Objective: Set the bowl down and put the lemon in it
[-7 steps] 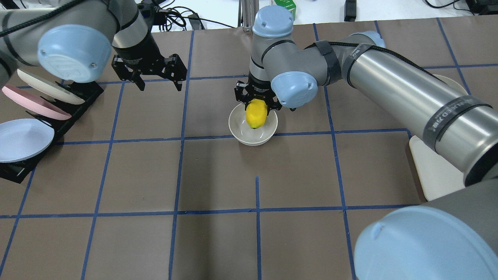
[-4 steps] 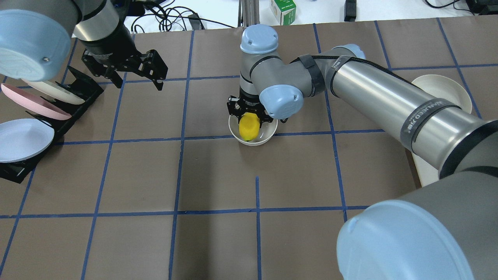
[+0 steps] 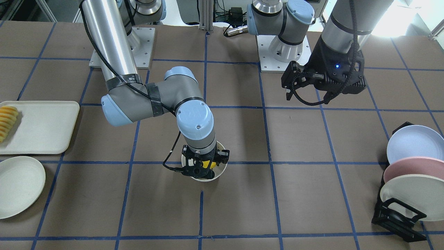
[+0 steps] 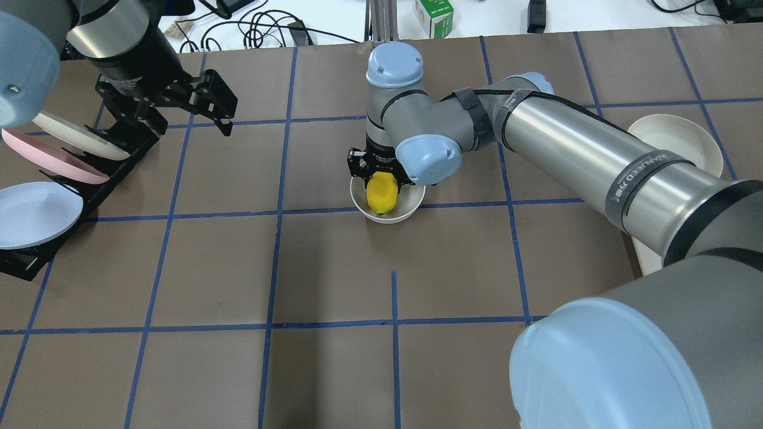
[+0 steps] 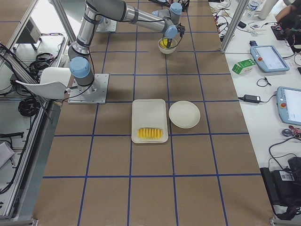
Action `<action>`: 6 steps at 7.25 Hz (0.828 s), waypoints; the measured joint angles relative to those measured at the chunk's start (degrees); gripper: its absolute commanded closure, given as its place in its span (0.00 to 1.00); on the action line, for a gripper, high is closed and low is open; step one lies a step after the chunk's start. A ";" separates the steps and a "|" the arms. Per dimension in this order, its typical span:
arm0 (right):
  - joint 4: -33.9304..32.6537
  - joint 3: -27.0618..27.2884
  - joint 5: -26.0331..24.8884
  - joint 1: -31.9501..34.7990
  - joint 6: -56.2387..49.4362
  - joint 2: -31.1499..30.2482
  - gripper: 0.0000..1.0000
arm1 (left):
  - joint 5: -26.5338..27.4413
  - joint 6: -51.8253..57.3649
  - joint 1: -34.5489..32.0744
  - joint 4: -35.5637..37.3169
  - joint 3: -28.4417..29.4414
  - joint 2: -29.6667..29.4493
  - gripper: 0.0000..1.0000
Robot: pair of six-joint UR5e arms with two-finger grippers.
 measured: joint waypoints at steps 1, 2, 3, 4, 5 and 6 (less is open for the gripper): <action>-0.02 0.16 -0.03 -0.71 -1.38 0.01 0.00 | 0.54 -0.02 0.20 -0.46 0.19 0.28 0.00; 0.08 0.26 -0.04 -1.06 -1.80 0.01 0.00 | 0.44 -0.06 0.45 -0.68 0.27 0.39 0.00; 0.44 0.14 -0.05 -1.19 -1.67 -0.09 0.00 | 0.11 -0.08 0.64 -0.75 0.30 0.41 0.00; 1.33 -0.26 -0.05 -1.34 -1.50 -0.83 0.00 | -0.08 -0.08 0.77 -0.77 0.32 0.44 0.00; 3.30 -0.69 -0.76 -1.79 -1.57 -3.10 0.00 | -0.15 -0.08 0.81 -0.75 0.32 0.44 0.00; 6.29 -0.72 -2.69 -2.73 -2.17 -6.83 0.00 | -0.18 -0.08 0.84 -0.76 0.32 0.45 0.00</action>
